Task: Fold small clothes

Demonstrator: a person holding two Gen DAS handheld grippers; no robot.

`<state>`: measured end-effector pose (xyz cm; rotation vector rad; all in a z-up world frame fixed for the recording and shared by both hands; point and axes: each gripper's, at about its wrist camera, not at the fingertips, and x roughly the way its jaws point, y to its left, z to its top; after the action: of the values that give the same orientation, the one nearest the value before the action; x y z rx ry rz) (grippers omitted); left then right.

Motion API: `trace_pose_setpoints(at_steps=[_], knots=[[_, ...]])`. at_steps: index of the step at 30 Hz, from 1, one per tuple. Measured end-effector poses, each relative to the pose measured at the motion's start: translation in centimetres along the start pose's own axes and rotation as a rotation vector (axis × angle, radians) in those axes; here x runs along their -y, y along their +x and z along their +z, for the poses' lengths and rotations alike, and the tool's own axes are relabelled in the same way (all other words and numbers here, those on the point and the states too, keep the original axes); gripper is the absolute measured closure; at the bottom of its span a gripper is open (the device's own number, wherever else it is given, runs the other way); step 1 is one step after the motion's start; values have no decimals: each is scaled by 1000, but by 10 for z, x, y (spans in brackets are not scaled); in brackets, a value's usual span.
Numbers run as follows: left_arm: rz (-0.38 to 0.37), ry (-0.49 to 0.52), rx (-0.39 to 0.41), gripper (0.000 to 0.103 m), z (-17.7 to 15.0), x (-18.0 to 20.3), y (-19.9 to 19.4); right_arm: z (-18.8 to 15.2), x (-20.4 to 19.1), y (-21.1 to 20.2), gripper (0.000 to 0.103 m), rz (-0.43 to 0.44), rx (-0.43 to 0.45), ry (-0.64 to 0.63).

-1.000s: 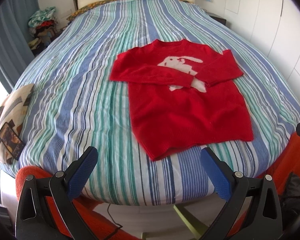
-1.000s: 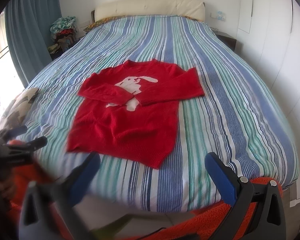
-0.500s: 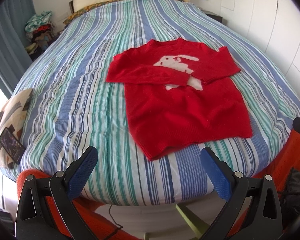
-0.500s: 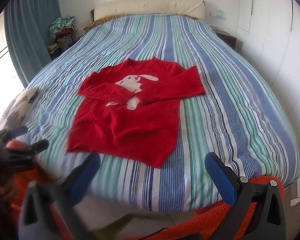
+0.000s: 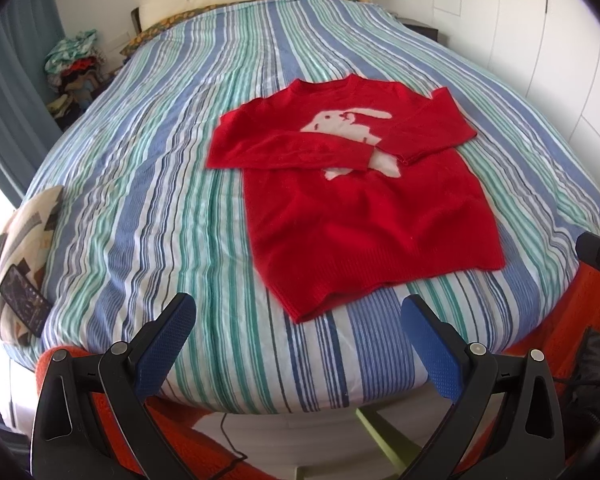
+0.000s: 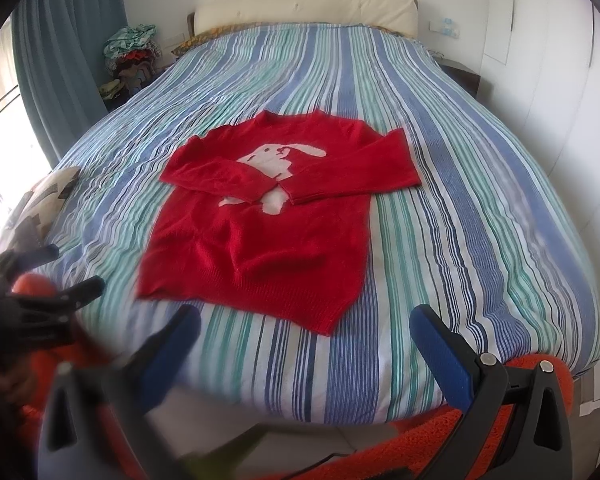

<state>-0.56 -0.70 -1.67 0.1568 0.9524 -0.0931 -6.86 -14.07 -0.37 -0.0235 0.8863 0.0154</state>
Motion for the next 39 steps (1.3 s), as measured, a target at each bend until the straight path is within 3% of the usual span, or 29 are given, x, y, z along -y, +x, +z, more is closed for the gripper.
trace_pose_setpoints(at_steps=[39], knots=[[4, 6, -1, 1, -5, 2, 2, -5, -5, 6, 0, 4, -23, -4]])
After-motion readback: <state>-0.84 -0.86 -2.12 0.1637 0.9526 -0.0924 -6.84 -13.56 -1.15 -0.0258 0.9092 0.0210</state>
